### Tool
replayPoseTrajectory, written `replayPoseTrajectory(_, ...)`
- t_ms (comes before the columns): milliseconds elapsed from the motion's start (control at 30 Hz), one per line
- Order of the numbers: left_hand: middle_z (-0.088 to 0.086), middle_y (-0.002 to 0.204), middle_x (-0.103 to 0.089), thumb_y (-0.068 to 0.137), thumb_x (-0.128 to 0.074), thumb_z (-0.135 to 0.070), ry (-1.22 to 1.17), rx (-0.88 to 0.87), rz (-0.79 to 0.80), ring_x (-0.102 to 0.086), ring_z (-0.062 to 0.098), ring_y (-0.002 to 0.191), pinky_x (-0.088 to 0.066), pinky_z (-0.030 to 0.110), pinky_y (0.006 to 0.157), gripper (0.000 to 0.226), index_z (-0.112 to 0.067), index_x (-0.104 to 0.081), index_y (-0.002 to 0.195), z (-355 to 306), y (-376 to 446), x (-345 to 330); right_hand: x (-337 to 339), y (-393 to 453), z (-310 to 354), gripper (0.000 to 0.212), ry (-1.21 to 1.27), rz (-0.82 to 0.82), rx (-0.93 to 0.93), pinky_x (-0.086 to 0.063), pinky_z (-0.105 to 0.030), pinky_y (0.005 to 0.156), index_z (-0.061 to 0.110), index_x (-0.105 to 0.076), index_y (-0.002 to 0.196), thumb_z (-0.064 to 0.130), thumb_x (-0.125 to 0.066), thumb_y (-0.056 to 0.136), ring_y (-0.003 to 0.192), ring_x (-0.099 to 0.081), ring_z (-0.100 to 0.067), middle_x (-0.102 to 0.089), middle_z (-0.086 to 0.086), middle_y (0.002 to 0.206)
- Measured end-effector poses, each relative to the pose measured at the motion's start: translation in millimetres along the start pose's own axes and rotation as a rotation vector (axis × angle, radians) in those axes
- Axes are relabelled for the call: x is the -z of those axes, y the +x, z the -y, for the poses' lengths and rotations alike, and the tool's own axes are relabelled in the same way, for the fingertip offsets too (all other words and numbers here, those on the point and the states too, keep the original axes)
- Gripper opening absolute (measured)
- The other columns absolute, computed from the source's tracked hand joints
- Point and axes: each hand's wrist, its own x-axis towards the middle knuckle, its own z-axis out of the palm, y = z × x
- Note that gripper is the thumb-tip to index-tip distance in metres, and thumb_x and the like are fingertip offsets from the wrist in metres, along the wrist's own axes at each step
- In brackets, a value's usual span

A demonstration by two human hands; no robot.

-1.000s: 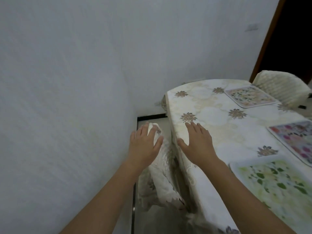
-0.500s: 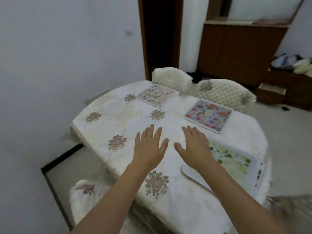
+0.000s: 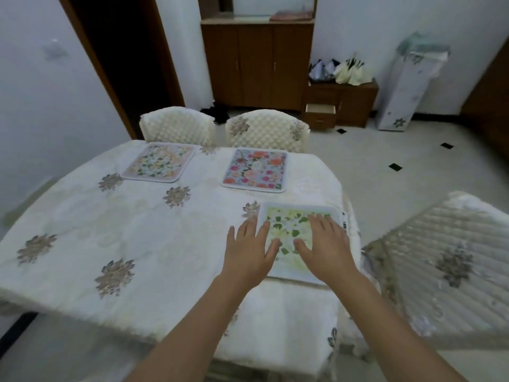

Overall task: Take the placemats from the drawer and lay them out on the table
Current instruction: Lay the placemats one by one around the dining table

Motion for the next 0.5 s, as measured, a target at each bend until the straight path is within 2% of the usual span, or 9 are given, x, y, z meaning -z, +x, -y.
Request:
replayPoseTrajectory(100, 0.002, 0.163, -0.012, 0.094, -0.003, -0.062, 0.047, 0.054, 0.01, -0.011, 0.02, 0.149, -0.006, 0.046, 0.12, 0.07, -0.028, -0.017, 0.154, 23, -17, 3, -16, 2, 22, 0.07, 0.071, 0.03, 0.054, -0.009, -0.044, 0.12, 0.017, -0.021, 0.152, 0.05, -0.042, 0.095, 0.148, -0.009, -0.022, -0.019, -0.003, 0.16)
replayPoseTrajectory(267, 0.002, 0.163, -0.013, 0.1, -0.02, -0.056, 0.08, 0.136, 0.004, -0.012, 0.021, 0.148, -0.007, 0.046, 0.12, 0.06, -0.028, -0.02, 0.153, 65, -26, 9, -41, -5, 55, 0.07, 0.092, 0.069, 0.129, -0.007, -0.043, 0.121, 0.017, -0.017, 0.153, 0.051, -0.04, 0.096, 0.148, -0.008, -0.022, -0.017, -0.003, 0.16)
replayPoseTrajectory(500, 0.002, 0.163, -0.009, 0.1, -0.018, -0.056, 0.038, 0.02, 0.003, -0.009, 0.02, 0.149, -0.004, 0.045, 0.12, 0.059, -0.029, -0.018, 0.153, 104, -8, 7, -53, 3, 79, 0.068, -0.003, 0.003, 0.048, -0.007, -0.044, 0.12, 0.018, -0.02, 0.152, 0.05, -0.041, 0.096, 0.148, -0.009, -0.022, -0.017, -0.003, 0.16)
